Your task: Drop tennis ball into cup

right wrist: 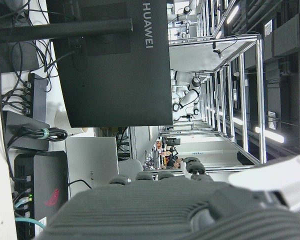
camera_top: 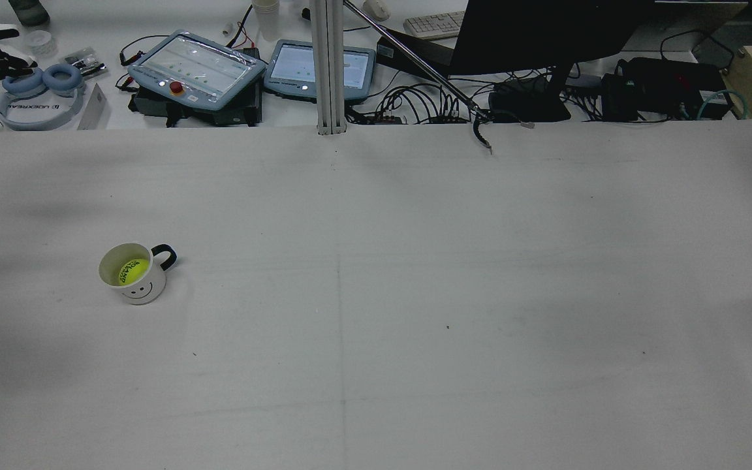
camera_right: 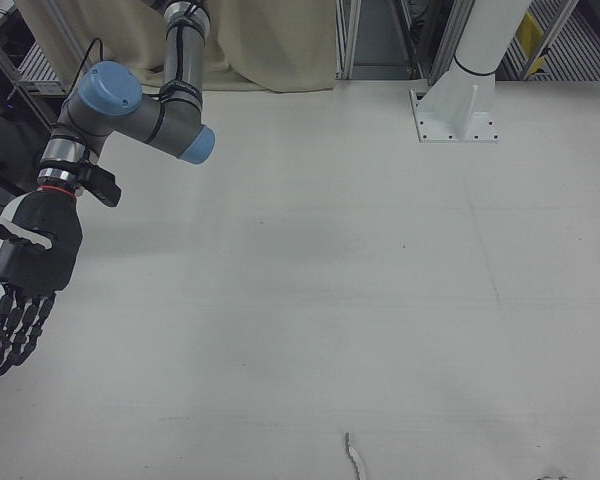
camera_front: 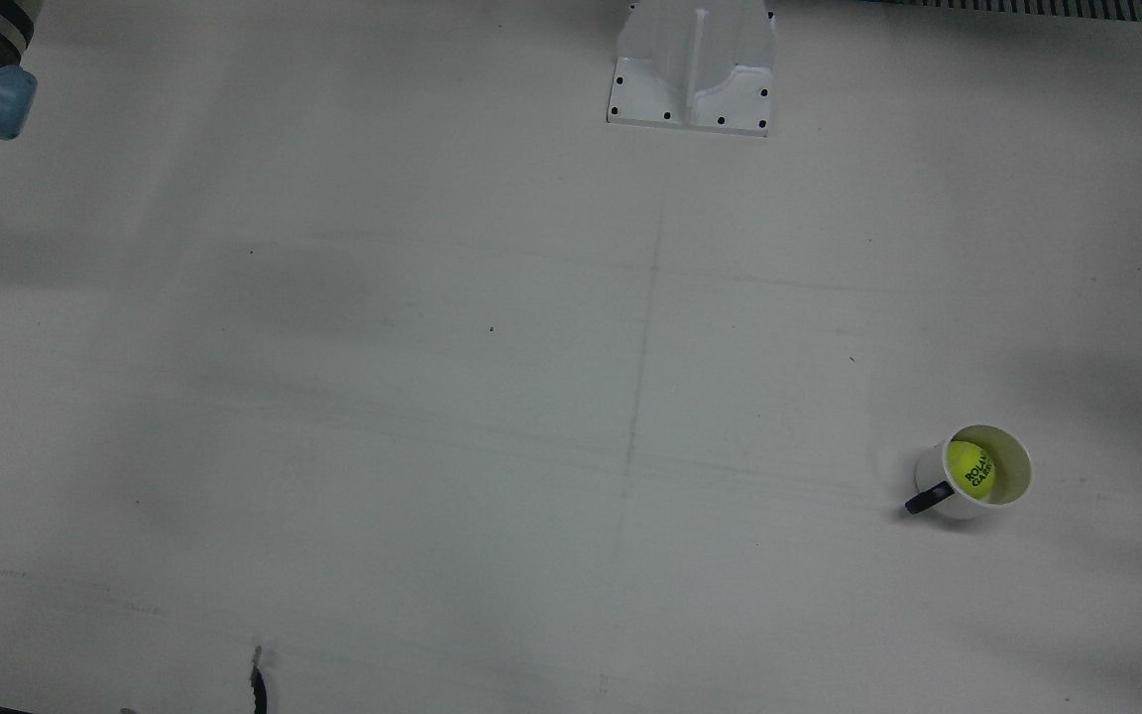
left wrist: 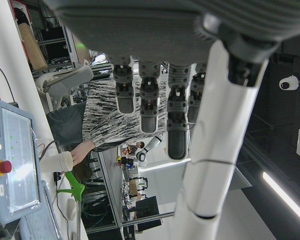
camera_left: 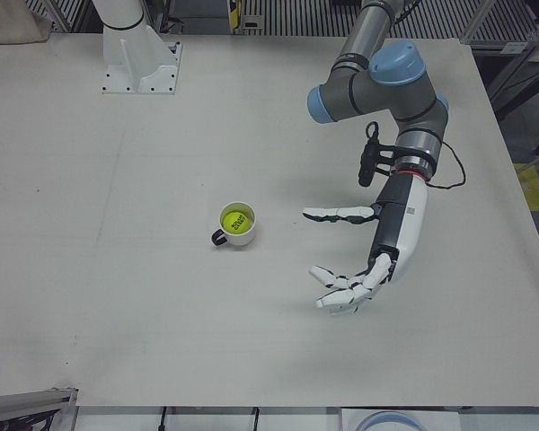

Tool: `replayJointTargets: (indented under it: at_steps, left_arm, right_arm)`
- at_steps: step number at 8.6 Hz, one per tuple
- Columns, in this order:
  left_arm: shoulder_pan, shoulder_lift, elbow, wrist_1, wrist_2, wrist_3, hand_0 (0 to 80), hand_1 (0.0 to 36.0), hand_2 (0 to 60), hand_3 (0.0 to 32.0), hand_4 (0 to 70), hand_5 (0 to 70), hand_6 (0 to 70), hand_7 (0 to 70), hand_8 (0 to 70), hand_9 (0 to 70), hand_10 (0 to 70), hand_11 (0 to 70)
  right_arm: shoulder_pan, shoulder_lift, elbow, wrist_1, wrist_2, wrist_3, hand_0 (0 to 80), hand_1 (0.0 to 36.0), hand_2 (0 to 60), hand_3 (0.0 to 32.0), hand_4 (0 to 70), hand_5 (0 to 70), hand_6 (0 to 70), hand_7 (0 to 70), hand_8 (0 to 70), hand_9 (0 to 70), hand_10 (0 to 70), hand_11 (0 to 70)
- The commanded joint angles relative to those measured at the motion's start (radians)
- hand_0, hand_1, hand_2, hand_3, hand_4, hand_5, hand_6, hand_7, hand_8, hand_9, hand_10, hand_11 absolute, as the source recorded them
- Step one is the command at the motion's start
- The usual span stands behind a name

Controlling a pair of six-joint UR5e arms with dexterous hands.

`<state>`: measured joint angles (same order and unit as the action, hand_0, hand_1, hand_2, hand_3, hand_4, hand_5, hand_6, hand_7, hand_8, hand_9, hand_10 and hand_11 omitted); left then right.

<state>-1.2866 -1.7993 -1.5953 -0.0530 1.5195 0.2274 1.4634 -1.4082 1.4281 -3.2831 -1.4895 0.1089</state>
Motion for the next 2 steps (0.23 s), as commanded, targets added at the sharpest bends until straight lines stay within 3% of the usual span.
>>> replayJointTargets:
  at_steps: [1,2]
  left_arm:
    - [-0.081,0.004,0.003,0.05,0.103,-0.031,67.8,20.1,0.0,0.0,24.4,21.7,63.3,34.6,35.8,21.0,16.9,26.2]
    - [-0.108,0.006,0.011,0.045,0.114,-0.033,60.8,16.6,0.0,0.0,24.3,21.9,69.4,33.6,37.4,21.5,17.4,26.7]
  right_arm:
    - [0.0,0.0,0.0,0.0,0.0,0.0,0.0,0.0,0.0,0.0,0.0,0.0,0.0,0.0,0.0,0.0,0.0,0.0]
    - [0.0,0.0,0.0,0.0,0.0,0.0,0.0,0.0,0.0,0.0,0.0,0.0,0.0,0.0,0.0,0.0,0.0,0.0]
